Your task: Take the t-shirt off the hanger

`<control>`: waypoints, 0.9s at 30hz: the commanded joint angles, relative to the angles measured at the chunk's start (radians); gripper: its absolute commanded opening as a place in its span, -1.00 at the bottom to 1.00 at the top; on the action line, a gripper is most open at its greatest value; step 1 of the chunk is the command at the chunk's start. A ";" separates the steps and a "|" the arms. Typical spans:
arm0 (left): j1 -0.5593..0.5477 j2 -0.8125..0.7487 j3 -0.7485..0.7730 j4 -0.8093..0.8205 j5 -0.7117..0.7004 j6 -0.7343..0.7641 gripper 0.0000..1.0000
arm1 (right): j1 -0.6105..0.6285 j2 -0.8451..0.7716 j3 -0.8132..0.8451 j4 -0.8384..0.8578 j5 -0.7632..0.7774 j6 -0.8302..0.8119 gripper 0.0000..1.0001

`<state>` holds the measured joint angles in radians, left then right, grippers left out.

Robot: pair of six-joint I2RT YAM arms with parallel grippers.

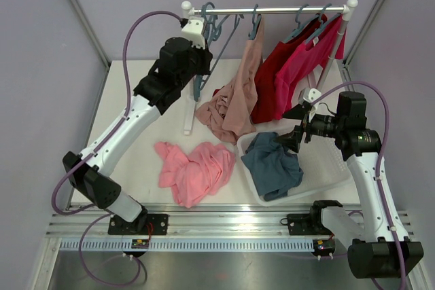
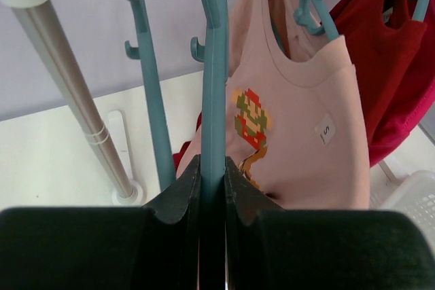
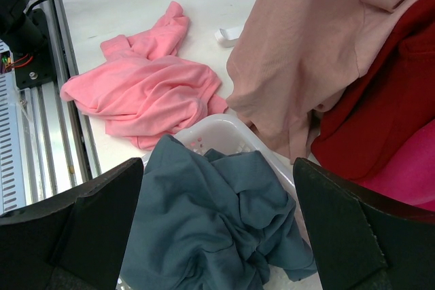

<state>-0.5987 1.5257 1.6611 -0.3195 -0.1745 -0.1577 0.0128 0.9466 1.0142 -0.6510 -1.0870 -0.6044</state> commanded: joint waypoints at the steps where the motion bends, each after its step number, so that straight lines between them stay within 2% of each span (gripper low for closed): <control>1: -0.007 0.042 0.081 0.074 -0.053 0.014 -1.00 | -0.005 -0.017 0.000 0.021 -0.028 -0.006 0.99; 12: -0.007 0.178 0.232 0.013 -0.080 0.014 -1.00 | -0.005 -0.015 -0.008 0.024 -0.045 -0.005 0.99; 19: -0.007 0.154 0.174 0.014 -0.063 0.004 -0.95 | -0.005 -0.014 -0.008 0.022 -0.050 -0.006 0.99; 22: -0.007 0.128 0.148 0.023 -0.048 -0.006 -0.78 | -0.004 -0.014 -0.008 0.017 -0.050 -0.011 0.99; 24: -0.007 0.110 0.143 0.020 -0.017 -0.019 -0.59 | -0.005 -0.014 -0.008 0.017 -0.050 -0.012 0.99; 25: -0.007 0.088 0.138 0.023 -0.008 -0.022 -0.29 | -0.005 -0.014 -0.008 0.017 -0.056 -0.015 0.99; 27: -0.007 0.064 0.131 0.022 0.010 -0.036 -0.07 | -0.005 -0.014 -0.009 0.014 -0.060 -0.018 0.99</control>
<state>-0.6041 1.6863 1.7893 -0.3664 -0.2043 -0.1684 0.0128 0.9463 1.0054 -0.6514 -1.1137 -0.6071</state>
